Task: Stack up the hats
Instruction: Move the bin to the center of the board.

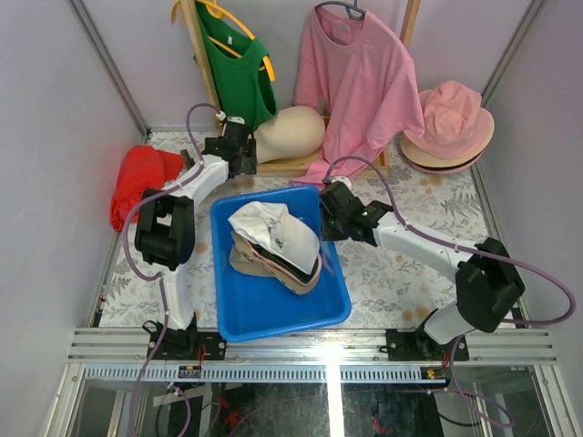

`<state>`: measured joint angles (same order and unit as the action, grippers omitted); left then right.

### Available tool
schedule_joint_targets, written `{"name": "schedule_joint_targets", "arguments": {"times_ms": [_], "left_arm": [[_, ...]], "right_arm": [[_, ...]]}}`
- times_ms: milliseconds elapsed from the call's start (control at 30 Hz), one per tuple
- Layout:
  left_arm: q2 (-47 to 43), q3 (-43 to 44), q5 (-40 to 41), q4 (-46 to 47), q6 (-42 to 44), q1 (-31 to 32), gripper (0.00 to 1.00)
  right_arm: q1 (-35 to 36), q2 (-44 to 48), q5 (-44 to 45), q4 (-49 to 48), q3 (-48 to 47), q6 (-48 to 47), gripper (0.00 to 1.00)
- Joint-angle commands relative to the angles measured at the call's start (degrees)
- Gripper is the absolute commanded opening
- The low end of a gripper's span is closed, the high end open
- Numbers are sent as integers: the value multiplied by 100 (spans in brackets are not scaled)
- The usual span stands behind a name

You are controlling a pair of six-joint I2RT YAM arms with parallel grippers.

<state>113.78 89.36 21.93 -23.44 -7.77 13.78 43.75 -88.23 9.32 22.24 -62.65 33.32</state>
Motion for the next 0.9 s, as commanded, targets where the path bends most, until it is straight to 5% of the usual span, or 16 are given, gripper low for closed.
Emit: {"name": "schedule_joint_targets", "arguments": {"times_ms": [0, 433, 867], "left_arm": [[47, 246, 428, 661, 397, 67, 100], [572, 145, 740, 1692, 1584, 309, 100], [1885, 1357, 936, 1822, 2176, 292, 99]], "right_arm": [[-276, 691, 480, 674, 323, -221, 0], [-1013, 2190, 542, 1282, 1432, -250, 0], [-1212, 2938, 541, 1778, 1681, -257, 0]]}}
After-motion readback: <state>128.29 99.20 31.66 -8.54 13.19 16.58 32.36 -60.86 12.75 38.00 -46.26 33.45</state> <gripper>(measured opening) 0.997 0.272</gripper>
